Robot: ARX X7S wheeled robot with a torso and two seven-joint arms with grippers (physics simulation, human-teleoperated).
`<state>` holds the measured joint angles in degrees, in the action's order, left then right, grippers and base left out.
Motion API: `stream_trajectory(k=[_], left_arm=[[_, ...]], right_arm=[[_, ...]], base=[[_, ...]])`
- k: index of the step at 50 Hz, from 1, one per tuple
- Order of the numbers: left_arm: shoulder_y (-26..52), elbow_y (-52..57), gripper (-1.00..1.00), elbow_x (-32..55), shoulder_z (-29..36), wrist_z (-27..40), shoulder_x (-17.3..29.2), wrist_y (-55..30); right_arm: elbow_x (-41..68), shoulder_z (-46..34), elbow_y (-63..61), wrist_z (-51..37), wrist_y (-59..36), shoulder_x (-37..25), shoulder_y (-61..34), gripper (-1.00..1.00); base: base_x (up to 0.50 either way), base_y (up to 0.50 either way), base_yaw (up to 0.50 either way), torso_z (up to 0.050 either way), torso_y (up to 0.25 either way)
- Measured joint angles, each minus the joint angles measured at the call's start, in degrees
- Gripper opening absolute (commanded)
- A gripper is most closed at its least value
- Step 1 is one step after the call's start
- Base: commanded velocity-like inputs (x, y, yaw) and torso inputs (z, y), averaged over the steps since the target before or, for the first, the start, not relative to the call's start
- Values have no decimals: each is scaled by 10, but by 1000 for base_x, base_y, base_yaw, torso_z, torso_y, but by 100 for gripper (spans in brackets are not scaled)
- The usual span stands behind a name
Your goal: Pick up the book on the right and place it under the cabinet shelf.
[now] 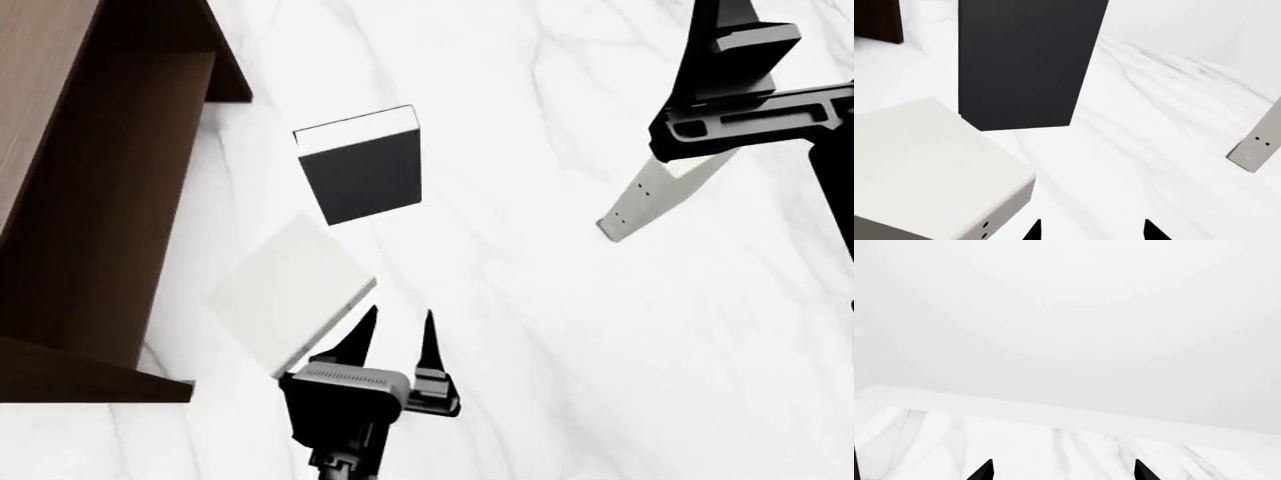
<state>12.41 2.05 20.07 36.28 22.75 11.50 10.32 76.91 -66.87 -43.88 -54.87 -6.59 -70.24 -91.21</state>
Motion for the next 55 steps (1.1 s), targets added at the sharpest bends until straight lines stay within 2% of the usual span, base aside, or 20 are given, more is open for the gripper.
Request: stream_trajectory(k=[55], left_arm=[[37,-22,100,16,-28,25,7,-7]], right_arm=[[21,18,-11,-3,-23,-13,-13,100]], base=[[0,0,0,-1,-2]])
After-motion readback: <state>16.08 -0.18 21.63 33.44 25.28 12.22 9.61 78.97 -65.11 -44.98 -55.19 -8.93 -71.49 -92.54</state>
